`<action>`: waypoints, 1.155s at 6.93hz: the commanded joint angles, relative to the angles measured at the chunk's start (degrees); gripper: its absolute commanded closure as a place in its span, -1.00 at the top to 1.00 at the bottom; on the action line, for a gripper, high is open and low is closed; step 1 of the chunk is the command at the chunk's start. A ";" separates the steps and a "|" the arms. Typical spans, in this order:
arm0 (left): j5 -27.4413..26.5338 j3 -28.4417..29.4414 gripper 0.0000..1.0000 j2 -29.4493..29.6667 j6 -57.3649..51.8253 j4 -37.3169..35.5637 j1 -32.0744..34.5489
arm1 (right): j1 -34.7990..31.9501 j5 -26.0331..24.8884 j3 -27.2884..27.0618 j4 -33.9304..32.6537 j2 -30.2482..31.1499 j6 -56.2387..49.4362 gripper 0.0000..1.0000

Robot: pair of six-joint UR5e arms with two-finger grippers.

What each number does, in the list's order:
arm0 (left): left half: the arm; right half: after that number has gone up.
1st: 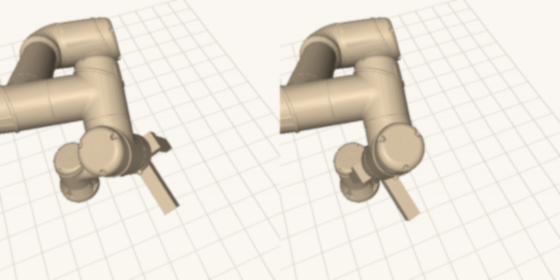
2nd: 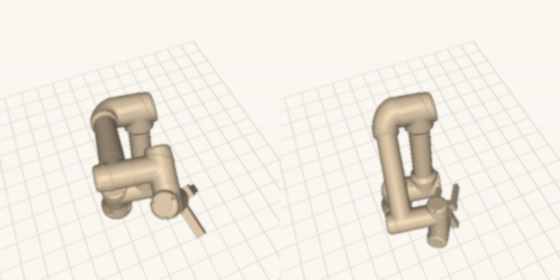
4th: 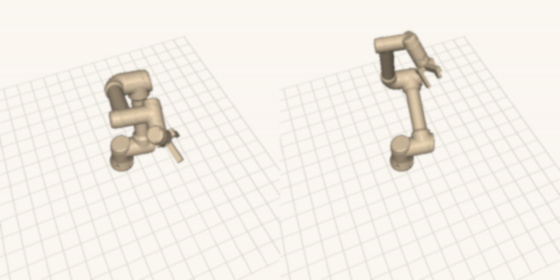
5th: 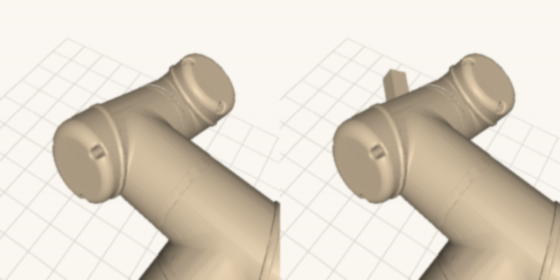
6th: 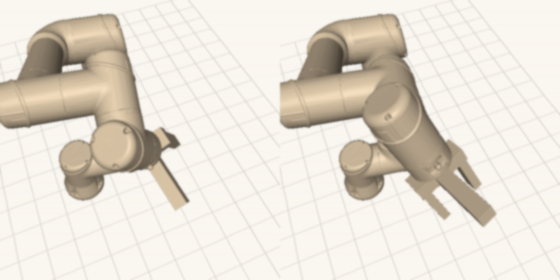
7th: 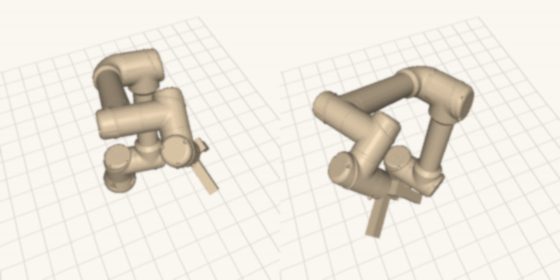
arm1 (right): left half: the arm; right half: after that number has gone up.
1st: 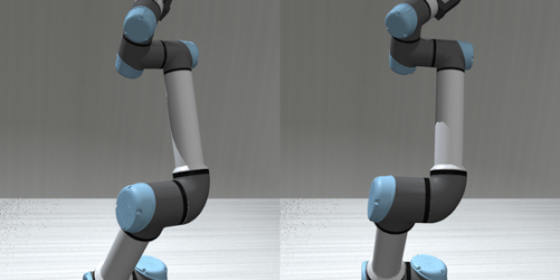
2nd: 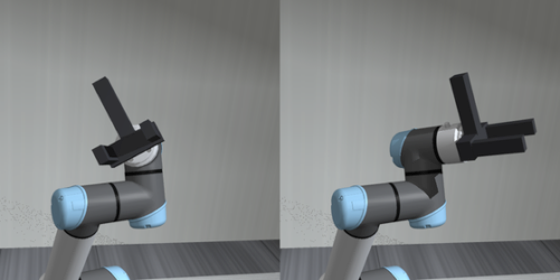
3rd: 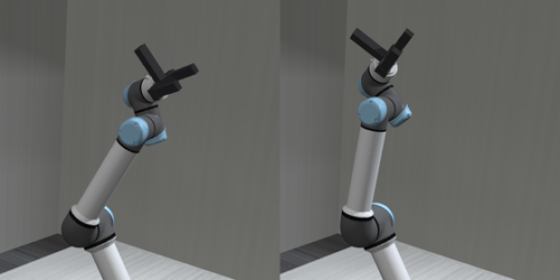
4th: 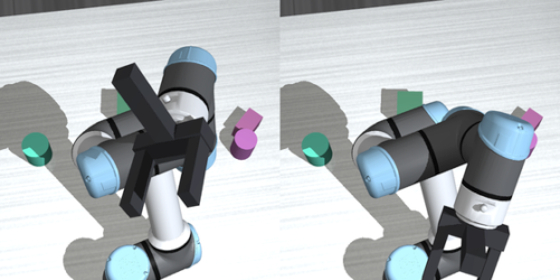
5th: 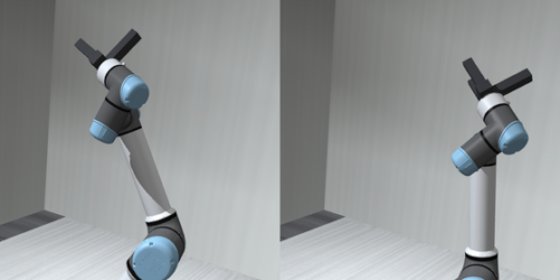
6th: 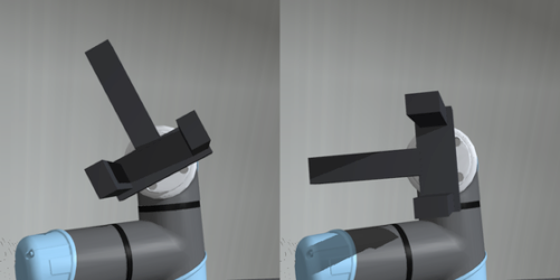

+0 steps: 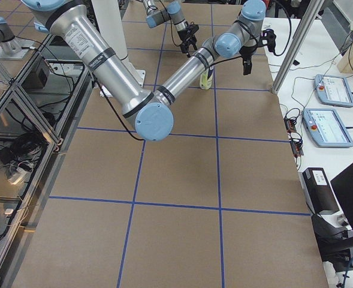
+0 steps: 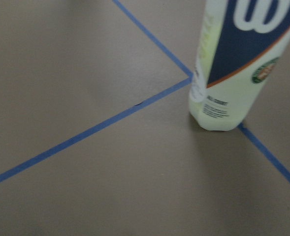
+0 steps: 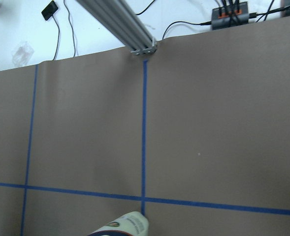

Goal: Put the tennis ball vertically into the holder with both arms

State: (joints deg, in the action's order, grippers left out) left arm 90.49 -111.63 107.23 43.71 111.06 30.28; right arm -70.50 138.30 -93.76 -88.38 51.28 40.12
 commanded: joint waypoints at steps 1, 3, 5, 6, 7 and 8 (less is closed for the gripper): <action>17.89 -0.78 0.99 -0.44 -0.46 -7.70 15.17 | -3.40 -4.25 1.47 -5.88 6.09 -22.01 0.99; 33.97 1.93 0.98 -1.41 -7.61 -13.89 29.14 | -6.22 -4.62 1.30 -8.91 13.88 -36.46 0.99; 38.00 3.17 1.00 -1.49 -30.32 -25.08 39.02 | -7.81 -4.71 0.78 -8.22 20.67 -44.23 0.99; 38.35 4.92 1.00 -1.76 -36.35 -27.19 43.24 | -7.64 -5.49 1.38 -8.39 22.18 -43.12 0.99; 38.27 7.46 1.00 -1.76 -36.32 -31.04 44.67 | -7.64 -9.16 1.99 -8.13 22.89 -43.20 0.99; 38.35 12.01 1.00 -1.67 -36.93 -34.13 47.65 | -7.72 -9.19 1.56 -7.34 23.86 -43.72 0.99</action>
State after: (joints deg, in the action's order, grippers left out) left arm 128.69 -104.30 105.54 8.46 81.09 74.40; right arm -78.15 130.40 -92.10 -96.43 73.80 -3.11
